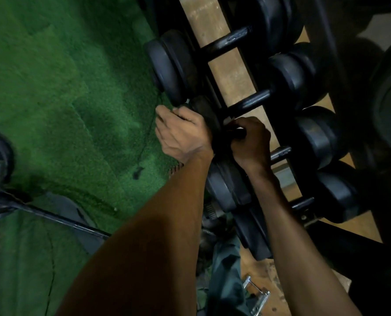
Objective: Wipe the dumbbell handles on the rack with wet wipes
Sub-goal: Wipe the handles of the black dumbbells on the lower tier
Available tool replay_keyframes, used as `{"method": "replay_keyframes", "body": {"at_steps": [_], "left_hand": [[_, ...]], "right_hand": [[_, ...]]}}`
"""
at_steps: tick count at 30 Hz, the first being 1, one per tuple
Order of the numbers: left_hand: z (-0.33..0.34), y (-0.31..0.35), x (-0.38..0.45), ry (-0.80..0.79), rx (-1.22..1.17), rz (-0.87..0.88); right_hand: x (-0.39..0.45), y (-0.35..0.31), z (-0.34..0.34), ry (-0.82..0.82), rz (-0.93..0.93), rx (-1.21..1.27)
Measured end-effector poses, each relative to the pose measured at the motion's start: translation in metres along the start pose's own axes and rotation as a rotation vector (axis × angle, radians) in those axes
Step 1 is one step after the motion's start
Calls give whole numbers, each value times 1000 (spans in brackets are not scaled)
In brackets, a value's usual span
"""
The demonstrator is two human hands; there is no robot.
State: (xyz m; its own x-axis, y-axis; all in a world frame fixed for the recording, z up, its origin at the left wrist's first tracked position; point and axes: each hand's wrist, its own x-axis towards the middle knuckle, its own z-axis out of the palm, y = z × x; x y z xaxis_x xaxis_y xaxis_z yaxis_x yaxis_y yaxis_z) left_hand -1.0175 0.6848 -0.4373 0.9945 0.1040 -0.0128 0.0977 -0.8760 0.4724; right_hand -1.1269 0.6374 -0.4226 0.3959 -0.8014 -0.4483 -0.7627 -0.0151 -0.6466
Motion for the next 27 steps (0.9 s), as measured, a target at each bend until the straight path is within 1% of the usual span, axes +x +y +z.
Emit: {"method": "replay_keyframes", "body": {"at_steps": [1,4,7,9,11,12,14,16,19,23,27], "left_hand": [[0,-1,0,-1,3,5],[0,0,-1,-10,7,7],[-1,0,-1,-7,-1,3],[-1,1,-1,-12,0,1],[-2,1,-1,-16,-4,-3],[-2,1,-1,-13,-5,-2],[-2,2,-1,-10,0,0],[-2,2,-1,-17,6,2],[-2,2,-1,-19,12,6],[-2,2,-1,-22,16,14],[-4,4,-1,-33,5,19]], "right_hand": [[-2,1,3,-7,78,65],[-3,-2,6,-45,335,370],[2,-1,9,-17,471,579],[2,-1,10,-8,527,662],[0,-1,8,-20,544,722],[-2,0,6,-39,525,770],[-5,-1,0,-102,473,889],[-6,-3,-4,-157,466,974],[0,-2,-3,-199,501,1056],[14,-8,2,-233,602,1282],[29,-13,5,-276,586,1431]]}}
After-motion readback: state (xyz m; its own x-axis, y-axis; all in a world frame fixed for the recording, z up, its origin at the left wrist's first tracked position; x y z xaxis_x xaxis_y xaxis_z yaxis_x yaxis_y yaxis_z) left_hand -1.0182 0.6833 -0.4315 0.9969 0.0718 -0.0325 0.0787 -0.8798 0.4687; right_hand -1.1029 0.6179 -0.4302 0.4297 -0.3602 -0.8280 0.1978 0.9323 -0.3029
